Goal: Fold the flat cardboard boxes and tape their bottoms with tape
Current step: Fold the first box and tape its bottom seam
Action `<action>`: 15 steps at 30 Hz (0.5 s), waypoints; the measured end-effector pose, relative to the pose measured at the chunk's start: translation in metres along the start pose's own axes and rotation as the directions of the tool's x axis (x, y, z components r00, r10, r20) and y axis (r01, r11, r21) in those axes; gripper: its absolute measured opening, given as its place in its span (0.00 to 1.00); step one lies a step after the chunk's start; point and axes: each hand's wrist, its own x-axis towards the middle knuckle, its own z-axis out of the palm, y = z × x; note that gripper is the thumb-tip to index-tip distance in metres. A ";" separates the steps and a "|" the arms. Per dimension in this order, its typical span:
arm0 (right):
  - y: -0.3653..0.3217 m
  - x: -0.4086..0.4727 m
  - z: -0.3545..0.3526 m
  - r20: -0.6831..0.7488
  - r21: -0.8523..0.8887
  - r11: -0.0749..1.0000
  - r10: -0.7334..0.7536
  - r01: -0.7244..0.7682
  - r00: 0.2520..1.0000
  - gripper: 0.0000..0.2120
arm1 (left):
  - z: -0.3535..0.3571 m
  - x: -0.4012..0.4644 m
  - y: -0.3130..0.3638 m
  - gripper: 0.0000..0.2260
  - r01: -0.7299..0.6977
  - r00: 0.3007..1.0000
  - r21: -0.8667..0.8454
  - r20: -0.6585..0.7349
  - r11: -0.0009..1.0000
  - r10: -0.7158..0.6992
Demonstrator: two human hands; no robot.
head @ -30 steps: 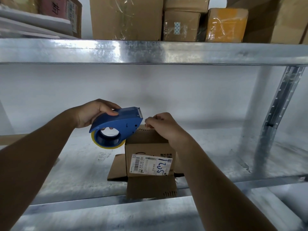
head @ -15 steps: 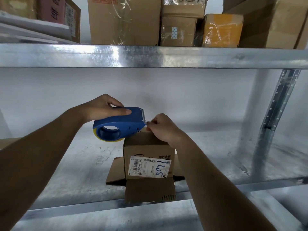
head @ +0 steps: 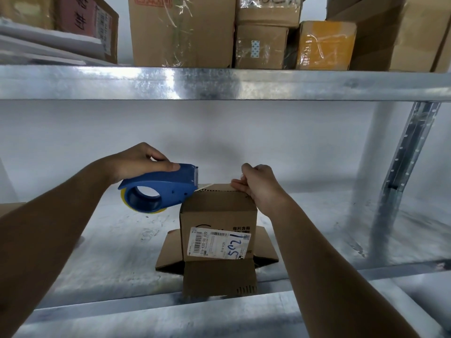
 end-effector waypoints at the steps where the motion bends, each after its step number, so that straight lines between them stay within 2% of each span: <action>1: 0.002 0.001 -0.002 0.001 0.055 0.998 0.015 -0.015 1.000 0.04 | -0.001 0.003 0.002 0.14 -0.002 1.000 0.018 0.001 1.000 0.002; 4: 0.004 -0.001 -0.009 -0.005 0.180 0.983 0.045 -0.043 0.999 0.03 | -0.001 0.009 0.007 0.15 0.006 1.000 0.070 -0.002 0.998 -0.006; 8: 0.006 -0.003 -0.019 0.001 0.173 0.984 0.052 -0.052 0.999 0.06 | 0.001 0.015 0.009 0.16 0.025 1.000 0.103 0.006 0.994 -0.026; 10: 0.002 -0.006 -0.024 0.023 0.081 0.996 0.037 -0.039 0.999 0.06 | 0.001 0.018 0.011 0.16 0.035 0.999 0.121 0.010 0.992 -0.037; 13: -0.004 -0.007 -0.035 0.004 -0.225 0.974 -0.010 0.010 1.000 0.05 | 0.002 0.021 0.015 0.17 0.039 0.999 0.142 0.025 0.989 -0.043; 15: -0.004 -0.007 -0.039 0.003 -0.293 0.956 -0.015 0.015 1.000 0.07 | 0.004 0.023 0.019 0.18 0.037 0.998 0.147 0.043 0.989 -0.044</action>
